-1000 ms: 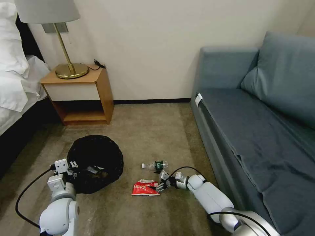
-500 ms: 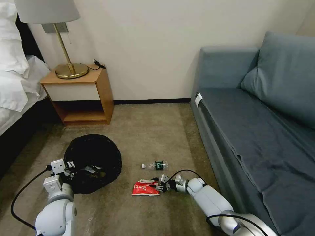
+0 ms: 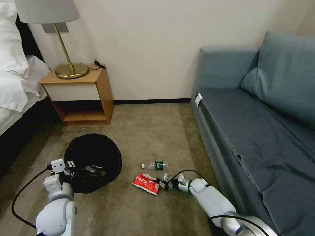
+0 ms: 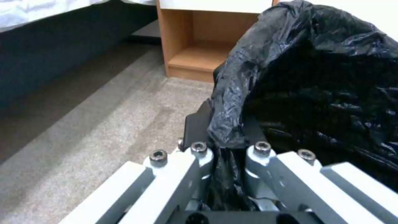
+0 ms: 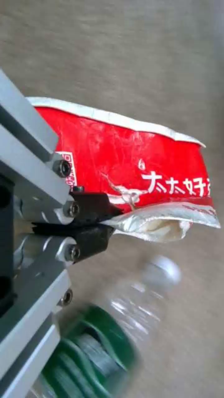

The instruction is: Pick up the trash bin, then pick up the garbage on the floor and place it into the trash bin.

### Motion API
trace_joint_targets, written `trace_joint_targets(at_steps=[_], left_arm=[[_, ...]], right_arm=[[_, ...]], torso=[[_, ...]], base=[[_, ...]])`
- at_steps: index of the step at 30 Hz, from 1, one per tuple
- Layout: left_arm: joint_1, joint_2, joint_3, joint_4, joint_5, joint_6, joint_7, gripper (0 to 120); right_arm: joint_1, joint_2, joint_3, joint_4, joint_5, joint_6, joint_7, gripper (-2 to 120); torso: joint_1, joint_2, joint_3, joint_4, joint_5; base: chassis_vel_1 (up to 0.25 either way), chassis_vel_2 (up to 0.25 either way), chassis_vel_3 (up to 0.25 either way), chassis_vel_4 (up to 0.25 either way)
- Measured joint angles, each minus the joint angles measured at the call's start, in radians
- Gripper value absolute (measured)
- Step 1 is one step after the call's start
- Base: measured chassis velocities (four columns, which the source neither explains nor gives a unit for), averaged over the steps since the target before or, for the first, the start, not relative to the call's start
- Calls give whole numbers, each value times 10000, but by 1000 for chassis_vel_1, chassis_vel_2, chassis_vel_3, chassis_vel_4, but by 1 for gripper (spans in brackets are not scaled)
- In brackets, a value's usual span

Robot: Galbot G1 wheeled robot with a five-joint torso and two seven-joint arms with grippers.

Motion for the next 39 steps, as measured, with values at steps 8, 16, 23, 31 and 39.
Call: trace_joint_targets(at_steps=[8,16,23,31,39], left_arm=[[-320,146,59,248,-72,51,-13,4],[-469,138,260,380,78,77,-34,4],[-542,37,444,380,259,115,-52,4],[-561,-15,488,365,285,120,-54,4],[-571,-27,441,289,249,120,-49,4]], right_arm=[[-613,-581,-122,3219,1704,378,657,0],[-338,-576,-370,5221,2297,158,3479,0],[97,-447,-1844,7066,2303,-836,5942,0],[227,30,-2944,7086,2207,-1152,6399,0],[171,554,-3510,6293,1726,-1028,6366,0]], torso=[[0,1,0,-1,2],[0,0,0,0,-3],[0,1,0,2,0],[0,0,0,1,-1],[0,0,0,1,-1]], base=[[0,0,0,0],[0,0,0,0],[0,0,0,0],[0,0,0,0],[0,0,0,0]])
